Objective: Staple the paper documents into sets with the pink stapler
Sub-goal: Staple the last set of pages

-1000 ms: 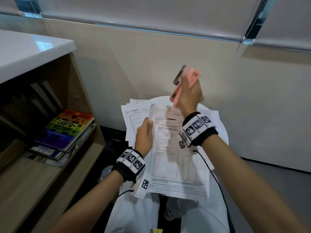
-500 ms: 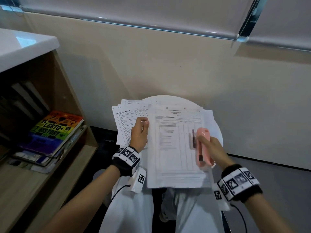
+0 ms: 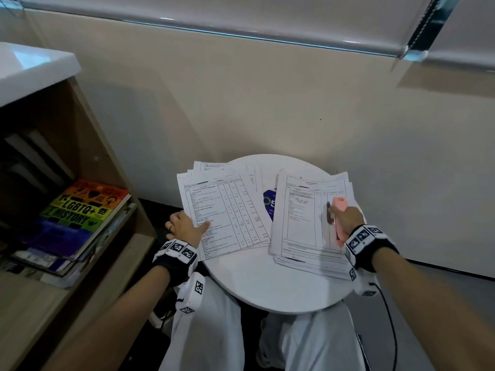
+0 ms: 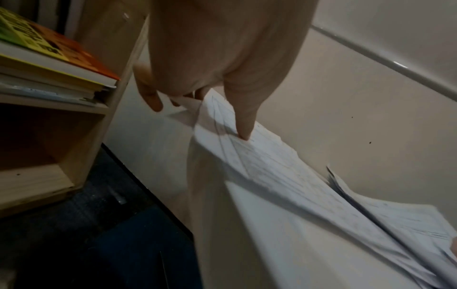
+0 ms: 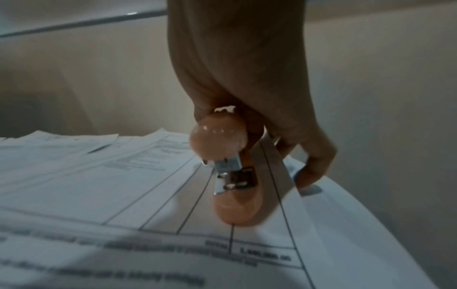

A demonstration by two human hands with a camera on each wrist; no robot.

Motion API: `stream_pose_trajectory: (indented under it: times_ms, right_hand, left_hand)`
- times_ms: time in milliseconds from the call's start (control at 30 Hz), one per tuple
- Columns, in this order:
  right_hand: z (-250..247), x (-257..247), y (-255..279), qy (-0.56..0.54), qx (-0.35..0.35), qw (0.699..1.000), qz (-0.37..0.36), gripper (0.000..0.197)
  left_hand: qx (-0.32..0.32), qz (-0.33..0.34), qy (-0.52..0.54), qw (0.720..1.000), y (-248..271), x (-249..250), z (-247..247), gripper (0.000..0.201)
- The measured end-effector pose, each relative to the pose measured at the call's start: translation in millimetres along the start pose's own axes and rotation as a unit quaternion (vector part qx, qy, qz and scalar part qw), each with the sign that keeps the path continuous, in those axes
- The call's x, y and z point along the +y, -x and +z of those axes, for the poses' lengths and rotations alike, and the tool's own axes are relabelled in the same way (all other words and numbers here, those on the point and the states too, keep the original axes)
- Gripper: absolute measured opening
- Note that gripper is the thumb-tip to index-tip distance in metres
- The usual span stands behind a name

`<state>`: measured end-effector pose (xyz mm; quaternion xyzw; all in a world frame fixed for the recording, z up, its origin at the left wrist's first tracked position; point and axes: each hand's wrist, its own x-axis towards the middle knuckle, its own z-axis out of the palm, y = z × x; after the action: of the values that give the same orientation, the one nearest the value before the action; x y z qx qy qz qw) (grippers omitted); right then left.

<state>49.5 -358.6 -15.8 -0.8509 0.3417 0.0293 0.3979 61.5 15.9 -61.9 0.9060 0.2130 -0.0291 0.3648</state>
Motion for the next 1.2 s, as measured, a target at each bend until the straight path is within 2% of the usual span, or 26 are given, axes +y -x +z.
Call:
stream_pose_trajectory:
  times_ms: [67,133,200,233,300,367,433,467,533,567,600,700,767,833,900,967,1000,1100,1200]
  right_hand:
    - [7.2,6.0,-3.3,0.112,0.003,0.994,0.012,0.062]
    - [9.3,5.0,5.8,0.203,0.048,0.978,-0.028,0.056]
    - [8.7,1.8,20.9,0.214,0.097,0.968,-0.09,0.047]
    - [9.0,2.1,27.7,0.203,0.102,0.967,-0.118,0.045]
    - [12.0,5.0,40.9,0.138,0.055,0.978,-0.148,0.043]
    - [20.1,13.4,51.3,0.029,-0.036,0.992,-0.12,0.034]
    - [30.2,24.2,61.6,-0.049,-0.096,0.992,-0.063,0.033]
    - [35.1,29.1,66.6,-0.089,-0.108,0.99,-0.025,0.044]
    - [44.5,42.5,66.6,-0.133,-0.103,0.986,0.016,0.081]
    - [48.0,49.4,63.4,-0.14,-0.102,0.985,0.017,0.092]
    - [49.0,51.1,63.0,-0.152,-0.101,0.983,0.018,0.095]
    - [39.9,39.8,76.5,-0.202,-0.115,0.972,0.032,0.07]
    - [38.0,40.3,75.0,-0.204,-0.115,0.972,0.034,0.052]
    - [35.8,39.7,76.6,-0.214,-0.119,0.969,0.039,0.048]
    - [31.9,37.0,82.9,-0.226,-0.126,0.965,0.036,0.035]
    - [27.6,33.9,89.6,-0.239,-0.125,0.962,0.037,0.023]
    - [26.6,32.8,91.1,-0.244,-0.123,0.961,0.039,0.022]
    - [21.2,28.4,97.8,-0.267,-0.127,0.954,0.047,0.024]
    - [14.0,22.0,101.8,-0.299,-0.091,0.95,0.025,0.021]
  left_hand:
    - [0.008,0.026,0.019,0.999,1.1,0.2,3.4,0.069]
    - [0.033,0.064,0.014,0.997,4.1,0.6,7.1,0.068]
    - [0.069,0.099,-0.001,0.993,6.4,0.3,9.9,0.062]
    - [0.086,0.111,-0.002,0.99,6.7,0.3,10.9,0.057]
    - [0.097,0.122,0.01,0.988,6.3,2.0,11.8,0.042]
    - [0.091,0.102,0.032,0.99,4.5,3.3,11.6,0.029]
    - [0.074,0.066,0.051,0.994,2.4,1.0,9.6,0.029]
    - [0.065,0.061,0.06,0.994,1.7,-1.6,8.4,0.031]
    - [0.066,0.093,0.088,0.99,2.1,-8.9,5.3,0.03]
    - [0.078,0.128,0.108,0.983,4.0,-13.3,2.8,0.027]
    - [0.091,0.166,0.129,0.973,6.7,-18.9,-0.2,0.025]
    - [0.095,0.235,0.219,0.942,18.7,-36.8,-13.3,0.018]
    - [0.084,0.231,0.274,0.93,28.0,-43.8,-26.3,0.014]
    - [0.081,0.23,0.344,0.907,37.0,-45.7,-42.1,0.014]
    - [0.05,0.236,0.419,0.875,47.6,-46.0,-56.8,0.043]
    - [-0.011,0.239,0.442,0.864,59.4,-48.1,-66.8,0.062]
    - [-0.045,0.251,0.428,0.867,65.7,-48.9,-69.3,0.062]
    - [-0.131,0.274,0.308,0.902,88.9,-53.8,-63.5,0.038]
    - [-0.21,0.188,0.265,0.922,118.2,-58.8,-46.3,0.034]
